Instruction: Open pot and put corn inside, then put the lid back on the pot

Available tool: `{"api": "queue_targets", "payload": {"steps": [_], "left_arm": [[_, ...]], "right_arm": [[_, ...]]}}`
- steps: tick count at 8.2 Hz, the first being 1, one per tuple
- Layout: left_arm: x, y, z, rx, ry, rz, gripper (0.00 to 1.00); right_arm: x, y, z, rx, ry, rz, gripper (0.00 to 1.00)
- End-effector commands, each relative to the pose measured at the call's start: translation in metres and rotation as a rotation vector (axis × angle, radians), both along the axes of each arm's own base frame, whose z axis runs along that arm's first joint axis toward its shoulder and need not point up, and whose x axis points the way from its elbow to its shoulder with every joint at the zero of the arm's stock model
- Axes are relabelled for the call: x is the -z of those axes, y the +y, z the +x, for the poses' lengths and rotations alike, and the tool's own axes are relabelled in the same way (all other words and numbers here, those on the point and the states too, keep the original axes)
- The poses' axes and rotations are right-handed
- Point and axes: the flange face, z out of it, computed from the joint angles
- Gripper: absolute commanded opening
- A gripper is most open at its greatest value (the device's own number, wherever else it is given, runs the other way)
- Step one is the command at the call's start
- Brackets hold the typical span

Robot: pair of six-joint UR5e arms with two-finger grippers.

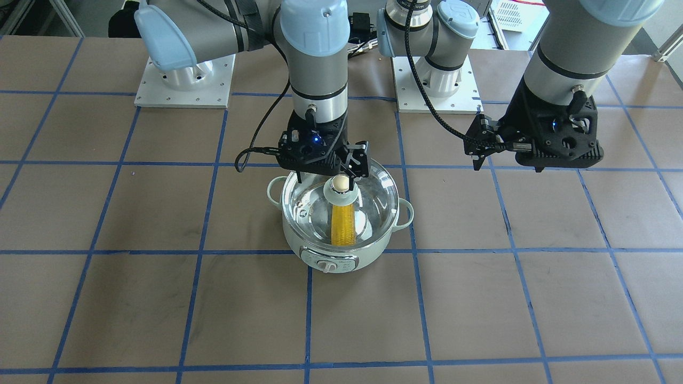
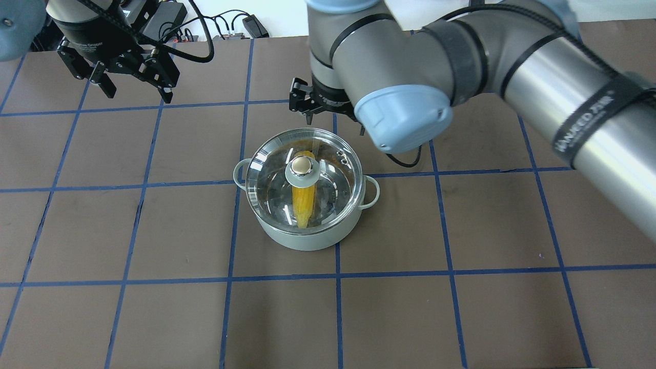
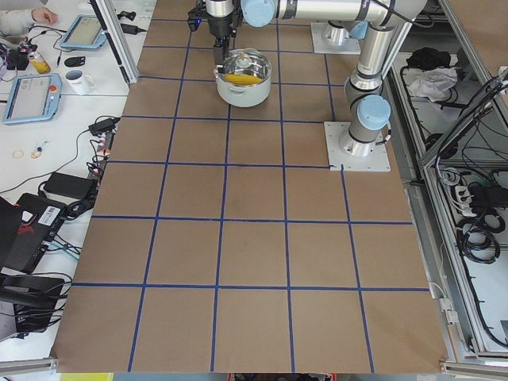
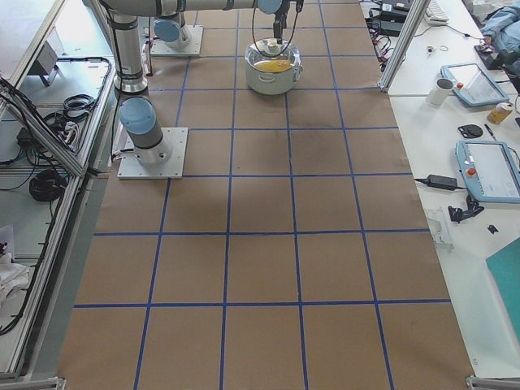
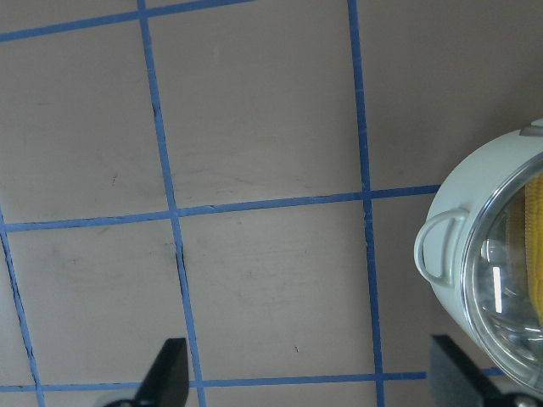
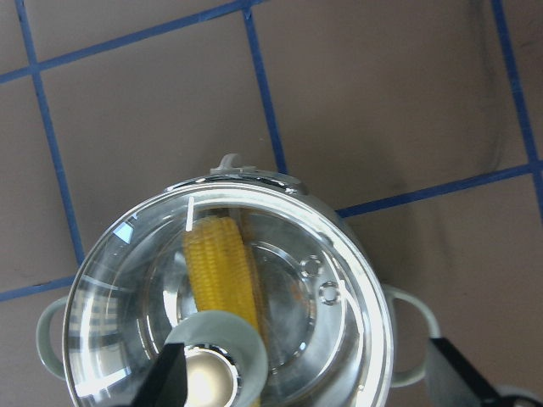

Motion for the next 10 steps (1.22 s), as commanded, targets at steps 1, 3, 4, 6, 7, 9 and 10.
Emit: {"api": "queue_targets", "payload": {"steps": [1,3,4,6,7,9,10], "left_arm": [[-0.001,0.0,0.0,-0.001,0.002,-0.007,1.0],[-0.001,0.001,-0.002,-0.018,0.014,-0.009,1.0],[-0.002,0.001,-0.003,-0.051,0.014,-0.013,1.0],[-0.006,0.005,-0.011,-0.108,0.07,-0.027,1.0],[-0.007,0.007,-0.012,-0.111,0.08,-0.025,1.0],[-0.01,0.009,-0.012,-0.106,0.077,-0.028,1.0],[-0.011,0.012,-0.012,-0.107,0.076,-0.021,1.0]], "right_arm": [[-0.064,0.001,-0.104,0.005,0.022,0.003,1.0],[-0.087,-0.004,-0.162,0.049,0.036,-0.017,1.0],[-0.09,0.003,-0.177,0.046,0.045,0.015,1.0],[-0.087,0.005,-0.182,0.043,0.042,0.046,1.0],[-0.087,0.006,-0.182,0.039,0.043,0.052,1.0],[-0.088,0.007,-0.181,0.023,0.037,0.05,1.0],[-0.088,0.009,-0.18,0.022,0.038,0.053,1.0]]}}
